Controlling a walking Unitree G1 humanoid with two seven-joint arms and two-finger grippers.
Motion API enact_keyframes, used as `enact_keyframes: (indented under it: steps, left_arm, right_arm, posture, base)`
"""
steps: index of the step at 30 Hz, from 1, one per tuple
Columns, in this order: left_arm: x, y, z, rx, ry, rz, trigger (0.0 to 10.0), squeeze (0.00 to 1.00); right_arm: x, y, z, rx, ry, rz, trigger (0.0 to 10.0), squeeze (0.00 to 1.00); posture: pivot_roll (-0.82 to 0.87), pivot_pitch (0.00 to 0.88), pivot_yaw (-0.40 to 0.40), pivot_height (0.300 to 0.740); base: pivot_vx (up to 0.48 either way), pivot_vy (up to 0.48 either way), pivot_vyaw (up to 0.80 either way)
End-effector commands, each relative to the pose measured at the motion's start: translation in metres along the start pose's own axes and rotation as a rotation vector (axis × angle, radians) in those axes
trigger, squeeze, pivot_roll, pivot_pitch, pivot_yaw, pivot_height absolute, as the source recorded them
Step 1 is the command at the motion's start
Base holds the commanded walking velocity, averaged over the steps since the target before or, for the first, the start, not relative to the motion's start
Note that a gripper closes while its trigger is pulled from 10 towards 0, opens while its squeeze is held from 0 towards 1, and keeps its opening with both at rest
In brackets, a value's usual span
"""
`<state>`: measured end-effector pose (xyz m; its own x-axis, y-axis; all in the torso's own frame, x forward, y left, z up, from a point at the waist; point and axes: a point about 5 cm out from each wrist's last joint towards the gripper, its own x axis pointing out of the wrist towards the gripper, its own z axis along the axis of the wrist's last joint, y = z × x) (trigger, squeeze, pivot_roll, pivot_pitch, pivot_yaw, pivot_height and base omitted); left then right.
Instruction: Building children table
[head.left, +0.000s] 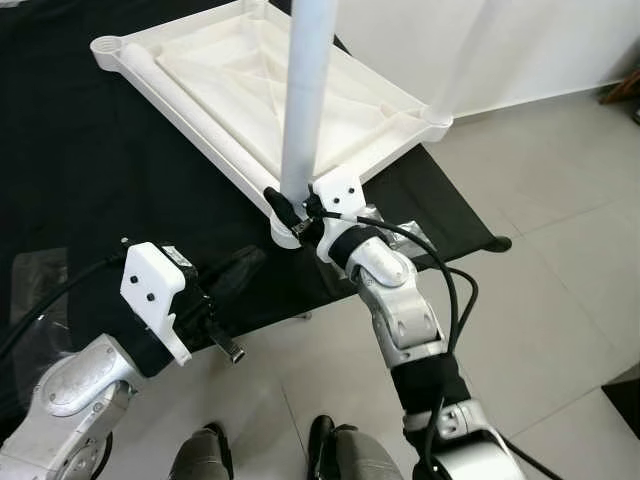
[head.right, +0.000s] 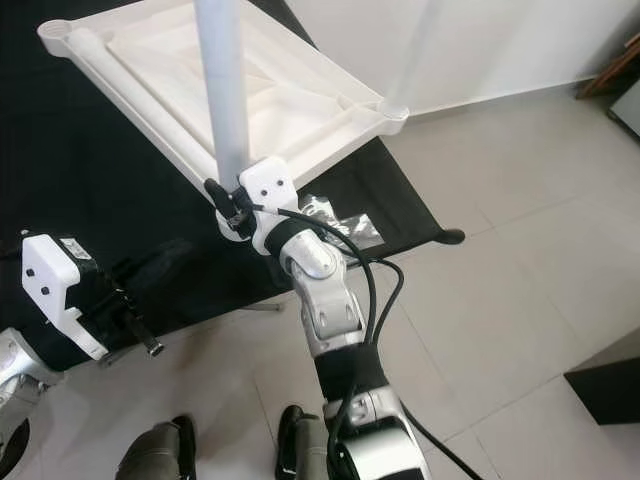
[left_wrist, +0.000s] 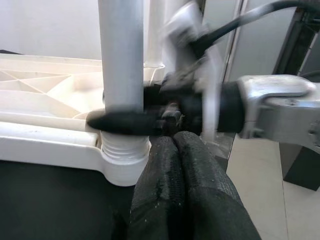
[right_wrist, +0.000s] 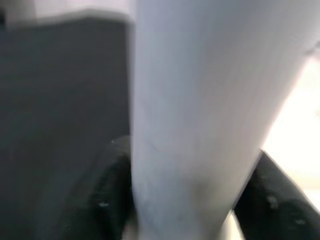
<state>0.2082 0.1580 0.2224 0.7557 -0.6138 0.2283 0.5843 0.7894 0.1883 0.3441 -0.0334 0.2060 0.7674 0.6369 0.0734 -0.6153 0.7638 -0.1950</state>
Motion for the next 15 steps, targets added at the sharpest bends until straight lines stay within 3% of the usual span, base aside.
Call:
enact_keyframes:
  steps: [1,3,4,6,7,9,15]
  left_arm:
    - [-0.001,-0.001,-0.004,-0.008,0.027,-0.012,10.0,0.00]
    - [-0.001,-0.001,-0.004,-0.010,0.026,-0.015,10.0,0.00]
    - [0.000,-0.002,-0.005,-0.011,0.027,-0.019,10.0,0.00]
    - [0.001,-0.002,-0.005,-0.009,0.030,-0.022,10.0,0.00]
    - [0.001,-0.002,-0.005,-0.009,0.030,-0.022,10.0,0.00]
    - [0.001,-0.003,-0.004,-0.008,0.029,-0.022,10.0,0.00]
    - [0.001,-0.003,-0.003,-0.005,0.027,-0.018,10.0,0.00]
  right_arm:
    - [-0.002,-0.002,-0.012,0.039,0.074,0.052,10.0,1.00]
    - [-0.001,-0.003,-0.005,0.034,0.056,0.086,10.0,1.00]
    - [0.003,-0.010,0.010,0.003,-0.007,0.194,10.0,1.00]
    - [0.006,-0.022,0.033,-0.089,-0.080,0.374,10.0,0.00]
    - [0.006,-0.022,0.033,-0.089,-0.080,0.374,10.0,0.00]
    - [0.005,-0.031,0.043,-0.139,-0.097,0.505,10.0,0.00]
    - [0.006,-0.040,0.050,-0.202,-0.072,0.648,10.0,0.00]
  posture:
    - [0.13,0.284,-0.139,0.740]
    - [0.13,0.284,-0.139,0.740]
    - [0.13,0.286,-0.138,0.740]
    - [0.13,0.288,-0.140,0.740]
    - [0.13,0.288,-0.140,0.740]
    - [0.14,0.293,-0.143,0.740]
    - [0.14,0.301,-0.149,0.740]
  base:
    - [0.000,0.000,0.00]
    - [0.000,0.000,0.00]
    - [0.000,0.000,0.00]
    - [0.000,0.000,0.00]
    - [0.000,0.000,0.00]
    - [0.000,0.000,0.00]
    - [0.000,0.000,0.00]
